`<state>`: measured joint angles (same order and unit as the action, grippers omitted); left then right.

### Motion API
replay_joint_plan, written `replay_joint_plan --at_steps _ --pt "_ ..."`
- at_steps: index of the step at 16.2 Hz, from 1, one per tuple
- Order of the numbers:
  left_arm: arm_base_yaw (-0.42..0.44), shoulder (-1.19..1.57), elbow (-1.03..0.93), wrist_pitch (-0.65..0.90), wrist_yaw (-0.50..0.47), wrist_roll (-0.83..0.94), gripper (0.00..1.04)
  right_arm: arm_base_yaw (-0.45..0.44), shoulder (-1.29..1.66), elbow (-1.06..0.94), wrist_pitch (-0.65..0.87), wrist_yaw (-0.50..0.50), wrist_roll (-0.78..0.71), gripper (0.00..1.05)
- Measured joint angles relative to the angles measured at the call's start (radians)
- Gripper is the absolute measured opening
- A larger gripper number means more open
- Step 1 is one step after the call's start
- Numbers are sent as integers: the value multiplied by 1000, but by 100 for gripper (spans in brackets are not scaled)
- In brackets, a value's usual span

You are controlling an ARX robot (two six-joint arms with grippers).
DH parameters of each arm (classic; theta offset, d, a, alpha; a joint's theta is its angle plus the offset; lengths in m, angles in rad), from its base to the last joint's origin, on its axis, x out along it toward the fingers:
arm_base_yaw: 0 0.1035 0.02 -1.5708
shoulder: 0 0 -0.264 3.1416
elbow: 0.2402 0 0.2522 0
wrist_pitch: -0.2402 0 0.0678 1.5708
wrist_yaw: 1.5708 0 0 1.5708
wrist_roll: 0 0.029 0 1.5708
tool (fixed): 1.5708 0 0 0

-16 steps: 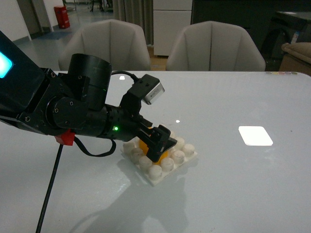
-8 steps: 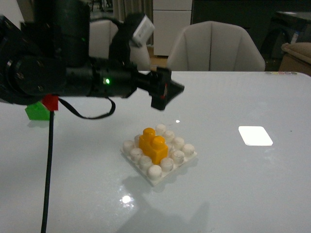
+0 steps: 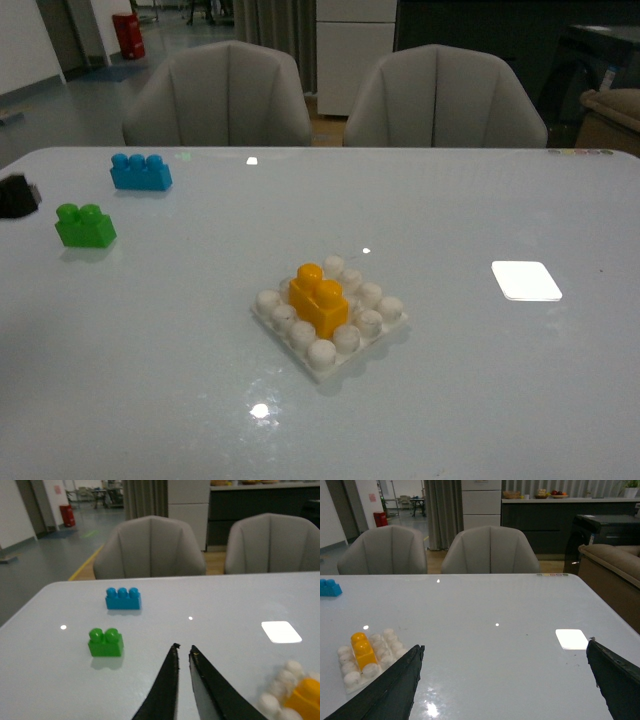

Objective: Insert yellow block into base center

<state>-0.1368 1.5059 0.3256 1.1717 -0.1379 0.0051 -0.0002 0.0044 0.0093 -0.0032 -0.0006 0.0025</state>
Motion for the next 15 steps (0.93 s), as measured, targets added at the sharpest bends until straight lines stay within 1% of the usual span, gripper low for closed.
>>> replay_joint_plan --at_steps 1,3,6,7,8,9,12,15 --pt "9 -50 -50 -14 20 -5 2 0 0 0 0 0 0 98" --pt "43 -166 -122 -47 35 -2 2 0 0 0 0 0 0 98" --pt "63 -313 -200 -126 68 -2 2 0 0 0 0 0 0 98" --pt "92 -356 -217 -151 111 -2 2 0 0 0 0 0 0 98" --pt "128 -399 -232 -178 131 -2 2 0 0 0 0 0 0 98" --pt "143 -441 -244 -204 124 -3 2 0 0 0 0 0 0 98" --pt "137 -621 -287 -342 138 -2 2 0 0 0 0 0 0 98" --pt "137 -733 -303 -431 137 -2 2 0 0 0 0 0 0 98"
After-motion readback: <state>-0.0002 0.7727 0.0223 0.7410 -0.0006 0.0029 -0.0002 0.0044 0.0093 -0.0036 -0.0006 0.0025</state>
